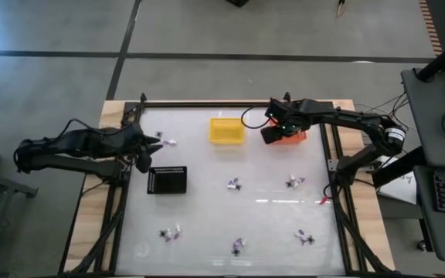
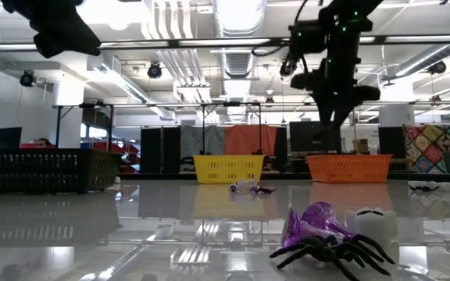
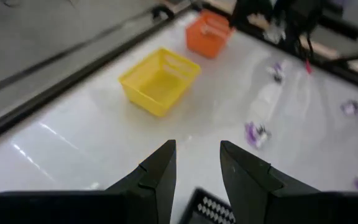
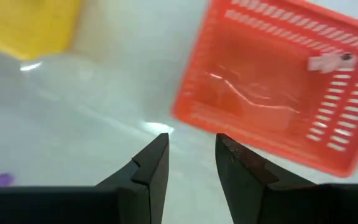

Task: Sort Halloween decoration
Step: Put the purple hat toy into the black basket

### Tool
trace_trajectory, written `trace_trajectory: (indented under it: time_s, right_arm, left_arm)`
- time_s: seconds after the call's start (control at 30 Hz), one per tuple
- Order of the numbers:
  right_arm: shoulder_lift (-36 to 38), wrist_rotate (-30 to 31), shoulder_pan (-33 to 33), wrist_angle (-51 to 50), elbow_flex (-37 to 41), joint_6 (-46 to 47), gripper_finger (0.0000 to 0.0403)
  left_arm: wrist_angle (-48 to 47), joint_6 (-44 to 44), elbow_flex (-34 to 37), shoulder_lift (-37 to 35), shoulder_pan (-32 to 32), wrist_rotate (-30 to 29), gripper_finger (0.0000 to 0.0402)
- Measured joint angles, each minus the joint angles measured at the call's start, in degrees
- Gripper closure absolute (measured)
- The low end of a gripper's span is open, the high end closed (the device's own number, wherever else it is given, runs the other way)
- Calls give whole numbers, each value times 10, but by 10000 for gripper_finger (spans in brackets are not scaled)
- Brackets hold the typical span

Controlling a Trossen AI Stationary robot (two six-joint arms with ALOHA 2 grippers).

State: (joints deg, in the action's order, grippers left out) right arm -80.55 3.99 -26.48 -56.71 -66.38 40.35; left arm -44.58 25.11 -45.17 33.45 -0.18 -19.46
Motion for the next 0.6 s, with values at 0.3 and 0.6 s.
trace_trajectory:
  time_s: [0.3,0.6]
  right_arm:
    - [-1,0,79,2,-19,25,280]
    - [-2,0,105,2,-19,61,280]
  left_arm:
    - [-5,-17,16,54,0,130,294]
    - [-29,-6,36,103,-18,290,294]
